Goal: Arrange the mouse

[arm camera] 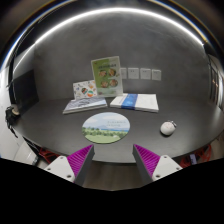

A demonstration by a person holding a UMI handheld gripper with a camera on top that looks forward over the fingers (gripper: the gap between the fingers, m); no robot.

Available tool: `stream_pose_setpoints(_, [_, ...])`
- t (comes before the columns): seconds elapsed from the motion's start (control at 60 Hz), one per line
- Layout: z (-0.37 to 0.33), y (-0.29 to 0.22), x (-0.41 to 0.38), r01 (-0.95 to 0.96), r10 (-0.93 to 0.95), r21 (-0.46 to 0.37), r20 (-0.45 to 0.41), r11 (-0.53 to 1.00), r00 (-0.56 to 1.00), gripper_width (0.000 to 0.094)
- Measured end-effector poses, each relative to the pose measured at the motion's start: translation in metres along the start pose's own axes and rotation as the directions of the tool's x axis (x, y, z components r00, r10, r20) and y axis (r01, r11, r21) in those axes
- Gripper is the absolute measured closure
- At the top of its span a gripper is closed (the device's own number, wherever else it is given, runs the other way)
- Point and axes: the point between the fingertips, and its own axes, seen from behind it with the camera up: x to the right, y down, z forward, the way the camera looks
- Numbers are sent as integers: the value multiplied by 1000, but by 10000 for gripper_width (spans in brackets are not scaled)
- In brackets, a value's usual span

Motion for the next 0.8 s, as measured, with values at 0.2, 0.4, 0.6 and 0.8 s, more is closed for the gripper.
stream_pose_setpoints(0.2, [9, 5, 67, 0, -1, -12, -62, 1000, 998, 113])
stream_pose_setpoints(0.4, [46, 15, 167, 56, -59, -31, -133, 998, 989, 112])
stream_pose_setpoints(0.6, [91, 14, 223, -3, -4, -82, -75, 997, 997, 119])
stream_pose_setpoints(0.8, [136, -8, 237, 11, -15, -103, -38, 995, 999, 104])
